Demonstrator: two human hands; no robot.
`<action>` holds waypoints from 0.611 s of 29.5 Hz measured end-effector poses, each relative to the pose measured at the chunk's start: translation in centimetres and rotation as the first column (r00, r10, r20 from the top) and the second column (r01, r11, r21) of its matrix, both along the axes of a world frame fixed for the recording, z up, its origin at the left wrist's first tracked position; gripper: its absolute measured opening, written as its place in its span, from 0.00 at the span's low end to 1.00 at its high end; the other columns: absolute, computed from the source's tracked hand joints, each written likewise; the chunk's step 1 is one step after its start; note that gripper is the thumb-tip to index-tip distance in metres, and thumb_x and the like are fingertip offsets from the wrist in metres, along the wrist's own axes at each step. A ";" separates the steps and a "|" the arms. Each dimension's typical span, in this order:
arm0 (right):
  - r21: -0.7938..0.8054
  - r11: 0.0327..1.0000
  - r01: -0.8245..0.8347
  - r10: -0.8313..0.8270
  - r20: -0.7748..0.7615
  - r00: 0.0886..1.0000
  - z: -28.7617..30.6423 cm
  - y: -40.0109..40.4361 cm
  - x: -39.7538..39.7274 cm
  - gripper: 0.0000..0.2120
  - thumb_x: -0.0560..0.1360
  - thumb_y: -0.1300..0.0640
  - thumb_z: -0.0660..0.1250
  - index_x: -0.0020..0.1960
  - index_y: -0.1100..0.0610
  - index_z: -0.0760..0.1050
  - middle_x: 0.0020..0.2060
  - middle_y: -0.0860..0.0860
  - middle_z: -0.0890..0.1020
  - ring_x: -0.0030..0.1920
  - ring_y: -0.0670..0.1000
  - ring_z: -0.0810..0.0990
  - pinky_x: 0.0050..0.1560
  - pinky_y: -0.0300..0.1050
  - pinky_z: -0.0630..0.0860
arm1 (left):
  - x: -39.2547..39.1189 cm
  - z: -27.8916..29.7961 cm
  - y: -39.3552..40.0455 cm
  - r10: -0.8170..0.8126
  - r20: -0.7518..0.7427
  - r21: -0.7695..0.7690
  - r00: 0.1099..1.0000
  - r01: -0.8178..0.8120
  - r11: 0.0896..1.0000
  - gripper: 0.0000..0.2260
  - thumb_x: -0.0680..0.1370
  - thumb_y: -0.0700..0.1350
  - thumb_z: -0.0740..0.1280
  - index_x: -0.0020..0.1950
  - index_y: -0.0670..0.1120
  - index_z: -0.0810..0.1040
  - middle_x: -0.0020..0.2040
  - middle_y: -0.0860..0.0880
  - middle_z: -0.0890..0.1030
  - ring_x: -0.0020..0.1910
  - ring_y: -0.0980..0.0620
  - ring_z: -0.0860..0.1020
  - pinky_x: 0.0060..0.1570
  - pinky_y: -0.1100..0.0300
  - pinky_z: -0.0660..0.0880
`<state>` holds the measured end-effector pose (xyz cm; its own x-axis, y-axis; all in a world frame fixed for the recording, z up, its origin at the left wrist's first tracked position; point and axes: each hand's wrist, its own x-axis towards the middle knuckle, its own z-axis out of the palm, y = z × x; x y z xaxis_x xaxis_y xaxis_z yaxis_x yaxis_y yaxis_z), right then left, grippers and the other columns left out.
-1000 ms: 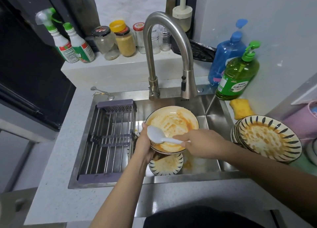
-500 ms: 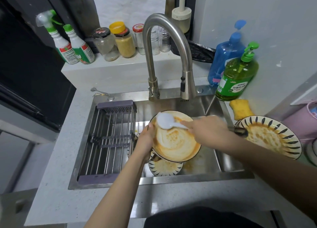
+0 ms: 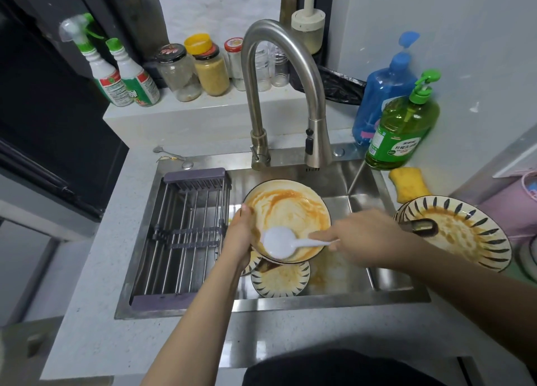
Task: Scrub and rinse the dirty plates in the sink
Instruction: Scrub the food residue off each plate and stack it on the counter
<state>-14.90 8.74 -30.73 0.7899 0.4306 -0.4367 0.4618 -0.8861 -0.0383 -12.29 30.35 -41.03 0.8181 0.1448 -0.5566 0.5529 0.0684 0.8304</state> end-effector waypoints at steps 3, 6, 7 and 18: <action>-0.046 0.990 0.135 -0.132 0.069 0.989 -0.3 -1.7 1.0 0.17 0.80 0.51 0.56 0.66 0.36 0.69 0.36 0.44 0.74 0.39 0.48 0.75 0.34 0.40 0.68 | -0.1 -0.2 1.1 0.019 -0.038 -0.066 0.999 -0.022 0.998 0.24 0.82 0.60 0.51 0.64 0.45 0.74 0.54 0.44 0.81 0.53 0.46 0.80 0.55 0.50 0.77; 0.166 0.936 0.311 -0.323 0.047 0.945 -2.7 -2.9 1.3 0.19 0.81 0.48 0.57 0.71 0.37 0.63 0.49 0.47 0.80 0.46 0.49 0.79 0.39 0.42 0.72 | -0.8 -0.9 1.9 -0.018 -0.062 -0.074 0.998 0.013 0.997 0.28 0.79 0.64 0.52 0.66 0.45 0.74 0.58 0.41 0.81 0.56 0.43 0.80 0.57 0.46 0.77; 0.302 0.868 0.395 -0.401 -0.043 0.915 -3.7 -3.0 1.0 0.21 0.80 0.48 0.59 0.72 0.40 0.63 0.49 0.47 0.81 0.44 0.49 0.80 0.39 0.42 0.73 | -1.0 -1.0 2.1 -0.020 -0.071 -0.088 0.997 0.014 0.996 0.27 0.80 0.63 0.52 0.65 0.45 0.74 0.58 0.41 0.81 0.55 0.44 0.81 0.54 0.48 0.78; 0.372 -0.102 0.923 -0.238 -0.910 0.340 -9.3 -1.6 -0.9 0.15 0.74 0.48 0.68 0.54 0.57 0.77 0.36 0.52 0.74 0.23 0.45 0.66 0.22 0.37 0.62 | -3.3 -3.8 2.4 -0.091 -0.201 -0.412 0.975 0.000 0.911 0.28 0.80 0.61 0.53 0.69 0.42 0.72 0.62 0.39 0.79 0.61 0.41 0.78 0.58 0.45 0.77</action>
